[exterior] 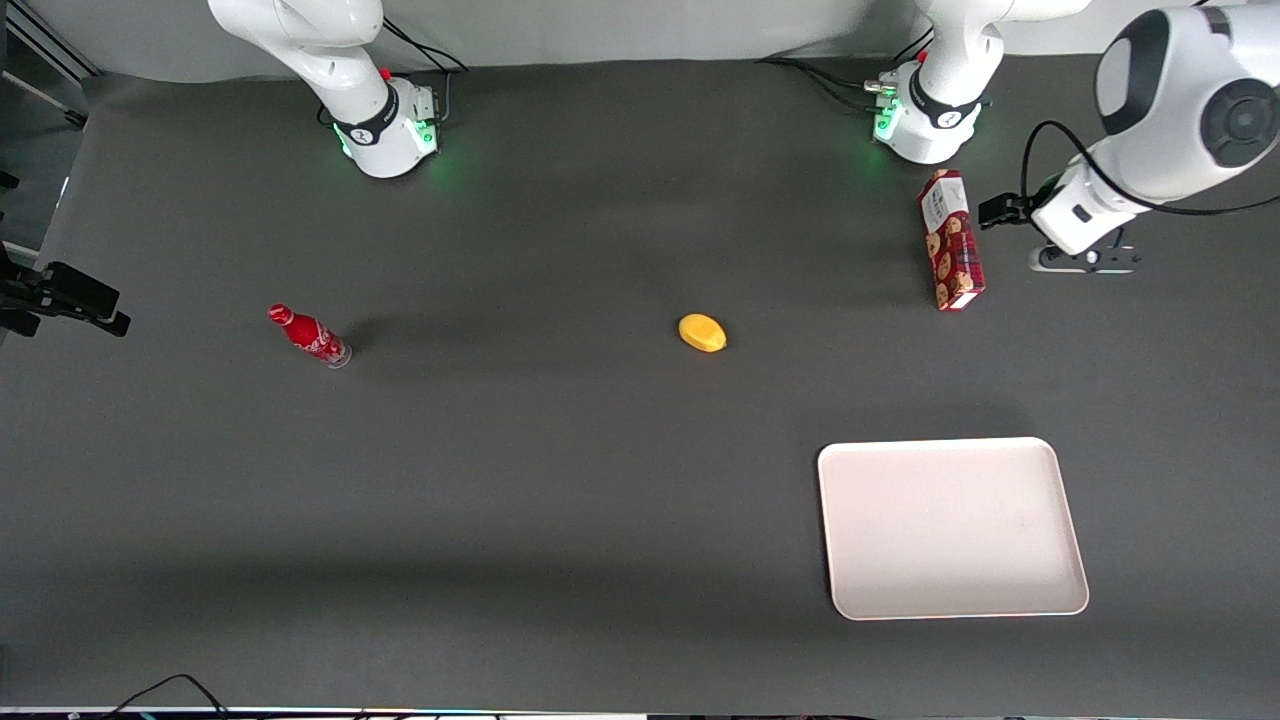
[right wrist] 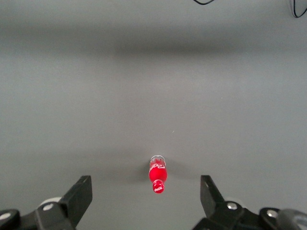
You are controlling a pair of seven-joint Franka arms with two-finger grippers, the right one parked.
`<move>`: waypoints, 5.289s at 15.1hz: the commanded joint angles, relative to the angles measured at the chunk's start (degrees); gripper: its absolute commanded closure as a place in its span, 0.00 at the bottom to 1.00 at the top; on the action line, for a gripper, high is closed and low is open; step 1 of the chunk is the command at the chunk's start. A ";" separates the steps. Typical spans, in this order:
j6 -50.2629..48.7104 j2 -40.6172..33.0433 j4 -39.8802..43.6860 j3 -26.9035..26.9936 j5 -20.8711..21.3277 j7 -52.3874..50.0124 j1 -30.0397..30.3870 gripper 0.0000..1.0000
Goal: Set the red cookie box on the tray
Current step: 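Move the left gripper toward the upright red plaid cookie box, then lower the open left gripper around the cookie box, then close the left gripper on the cookie box, then lift the box and carry it with the left gripper over the tray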
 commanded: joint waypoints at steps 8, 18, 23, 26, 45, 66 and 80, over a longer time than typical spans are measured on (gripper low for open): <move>31.29 -2.94 -25.73 0.26 0.10 -0.06 1.21 0.00; 35.18 4.19 -26.26 0.26 0.01 1.17 1.21 0.00; 33.06 4.71 -26.26 0.26 -0.26 1.17 1.12 0.00; 34.12 5.85 -26.26 0.26 -0.43 1.26 0.77 0.10; 13.58 7.70 -6.87 0.09 -1.40 0.29 0.50 1.00; -11.43 55.05 79.81 0.87 -1.84 13.20 6.39 1.00; 3.17 70.28 79.56 3.42 -2.28 4.25 3.67 1.00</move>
